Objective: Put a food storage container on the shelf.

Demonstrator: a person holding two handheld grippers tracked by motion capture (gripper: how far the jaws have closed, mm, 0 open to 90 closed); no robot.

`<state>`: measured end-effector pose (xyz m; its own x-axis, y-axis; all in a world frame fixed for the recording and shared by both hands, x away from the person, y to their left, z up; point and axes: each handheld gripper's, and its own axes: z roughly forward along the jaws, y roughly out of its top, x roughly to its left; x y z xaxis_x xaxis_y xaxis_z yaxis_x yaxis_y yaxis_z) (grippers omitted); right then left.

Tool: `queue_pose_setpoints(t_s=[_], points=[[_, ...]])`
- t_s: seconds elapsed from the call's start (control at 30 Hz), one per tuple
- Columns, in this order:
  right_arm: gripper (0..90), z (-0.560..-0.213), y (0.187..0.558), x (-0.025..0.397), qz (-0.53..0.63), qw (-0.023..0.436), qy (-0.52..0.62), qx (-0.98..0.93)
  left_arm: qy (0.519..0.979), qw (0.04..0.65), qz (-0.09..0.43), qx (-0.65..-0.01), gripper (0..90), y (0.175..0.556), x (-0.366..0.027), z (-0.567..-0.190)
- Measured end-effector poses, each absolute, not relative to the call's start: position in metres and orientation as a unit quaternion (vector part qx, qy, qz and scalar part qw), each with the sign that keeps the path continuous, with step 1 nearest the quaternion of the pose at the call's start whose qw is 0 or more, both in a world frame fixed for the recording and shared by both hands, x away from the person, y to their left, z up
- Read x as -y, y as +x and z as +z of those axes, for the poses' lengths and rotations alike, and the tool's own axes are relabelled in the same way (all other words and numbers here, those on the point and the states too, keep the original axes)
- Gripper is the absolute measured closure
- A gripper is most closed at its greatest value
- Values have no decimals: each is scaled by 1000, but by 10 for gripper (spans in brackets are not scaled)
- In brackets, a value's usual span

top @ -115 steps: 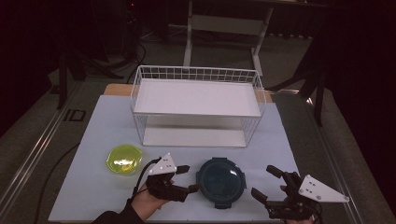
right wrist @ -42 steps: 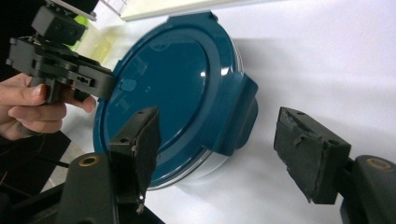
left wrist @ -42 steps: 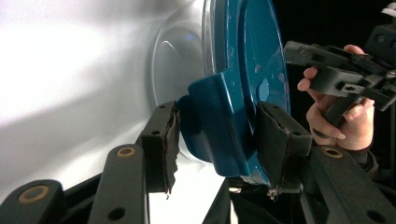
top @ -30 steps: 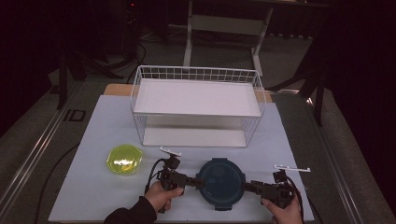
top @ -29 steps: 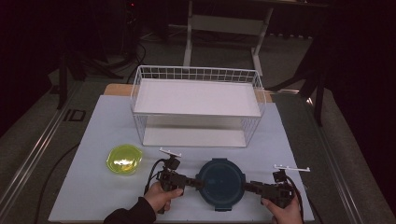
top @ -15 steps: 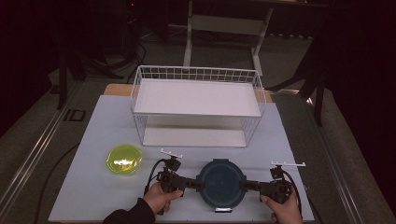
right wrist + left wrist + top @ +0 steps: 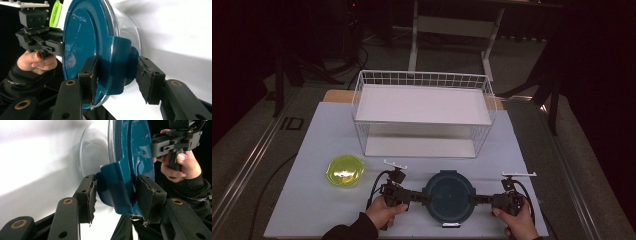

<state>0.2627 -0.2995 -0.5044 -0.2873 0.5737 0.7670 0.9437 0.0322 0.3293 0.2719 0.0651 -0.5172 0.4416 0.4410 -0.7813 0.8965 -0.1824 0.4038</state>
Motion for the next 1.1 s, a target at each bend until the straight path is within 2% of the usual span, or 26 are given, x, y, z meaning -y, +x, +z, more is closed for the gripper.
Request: queue_pose_setpoints(t_s=[0.4,0.7,0.87,1.1], points=[[545,-503,256,300,-425,220,-564,673,725,435,-243,-476,518,263,-62,-508],[554,-482,250,290,-418,170,-544,708,727,426,-231,-486,488,261,-59,-504],[558,-482,256,290,-413,180,-548,704,722,427,-239,-489,488,262,-60,-505],[558,-473,255,293,-432,185,-543,696,729,435,-238,-471,505,263,-64,-488]])
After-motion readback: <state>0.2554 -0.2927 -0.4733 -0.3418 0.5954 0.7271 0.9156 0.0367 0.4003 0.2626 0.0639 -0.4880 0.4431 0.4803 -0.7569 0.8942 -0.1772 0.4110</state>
